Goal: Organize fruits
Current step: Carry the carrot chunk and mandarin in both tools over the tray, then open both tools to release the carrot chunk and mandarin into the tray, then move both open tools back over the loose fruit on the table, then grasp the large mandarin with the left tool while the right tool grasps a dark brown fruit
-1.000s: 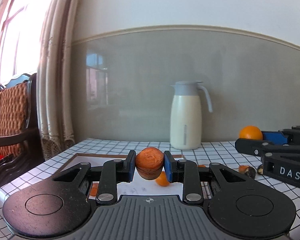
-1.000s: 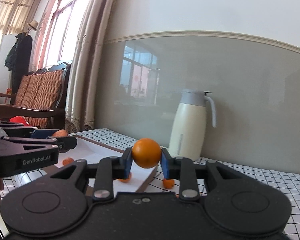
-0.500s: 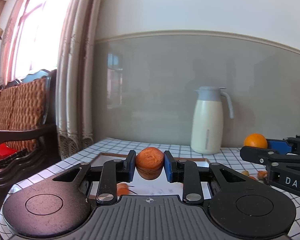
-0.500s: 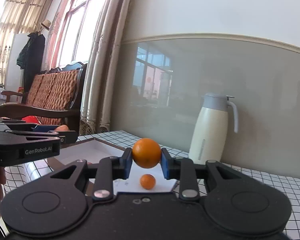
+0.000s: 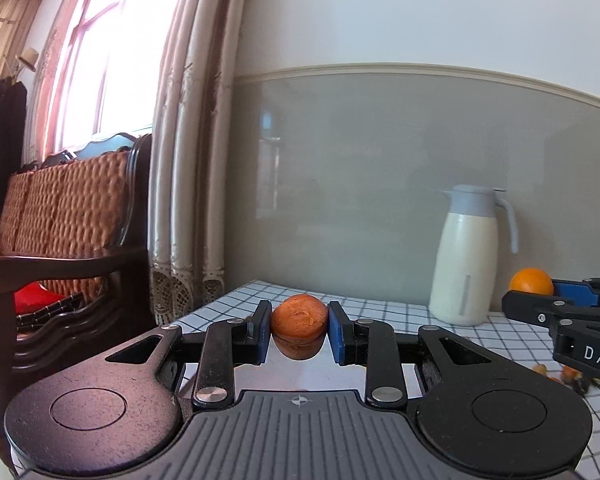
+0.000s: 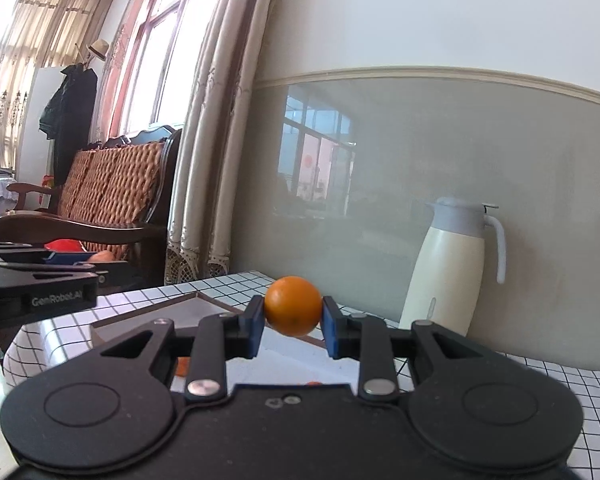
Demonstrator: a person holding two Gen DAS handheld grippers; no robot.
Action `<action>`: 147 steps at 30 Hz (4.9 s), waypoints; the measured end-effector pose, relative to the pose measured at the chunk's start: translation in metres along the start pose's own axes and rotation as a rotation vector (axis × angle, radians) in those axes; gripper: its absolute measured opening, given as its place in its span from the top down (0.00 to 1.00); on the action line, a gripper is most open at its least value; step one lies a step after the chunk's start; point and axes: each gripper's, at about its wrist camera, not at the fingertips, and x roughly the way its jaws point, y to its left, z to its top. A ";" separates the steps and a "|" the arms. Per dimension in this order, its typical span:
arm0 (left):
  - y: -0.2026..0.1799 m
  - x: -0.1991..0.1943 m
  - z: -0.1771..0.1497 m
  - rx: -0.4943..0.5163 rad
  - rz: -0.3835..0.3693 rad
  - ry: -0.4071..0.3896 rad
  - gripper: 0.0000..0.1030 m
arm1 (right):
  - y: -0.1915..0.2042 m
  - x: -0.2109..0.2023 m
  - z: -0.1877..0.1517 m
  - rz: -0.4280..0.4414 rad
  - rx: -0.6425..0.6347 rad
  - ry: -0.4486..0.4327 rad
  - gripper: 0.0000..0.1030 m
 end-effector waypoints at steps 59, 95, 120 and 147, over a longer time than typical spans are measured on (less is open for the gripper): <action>0.014 0.117 -0.020 -0.007 0.149 0.120 0.00 | -0.065 0.119 -0.026 -0.057 0.160 0.224 0.06; -0.100 -0.016 -0.032 0.028 -0.205 0.062 0.00 | -0.135 -0.081 -0.063 -0.374 0.095 0.170 0.06; -0.235 0.012 -0.056 0.174 -0.347 0.123 0.00 | -0.198 -0.075 -0.100 -0.431 0.119 0.260 0.17; -0.274 0.063 -0.078 0.213 -0.375 0.272 0.20 | -0.231 -0.023 -0.121 -0.370 0.179 0.359 0.43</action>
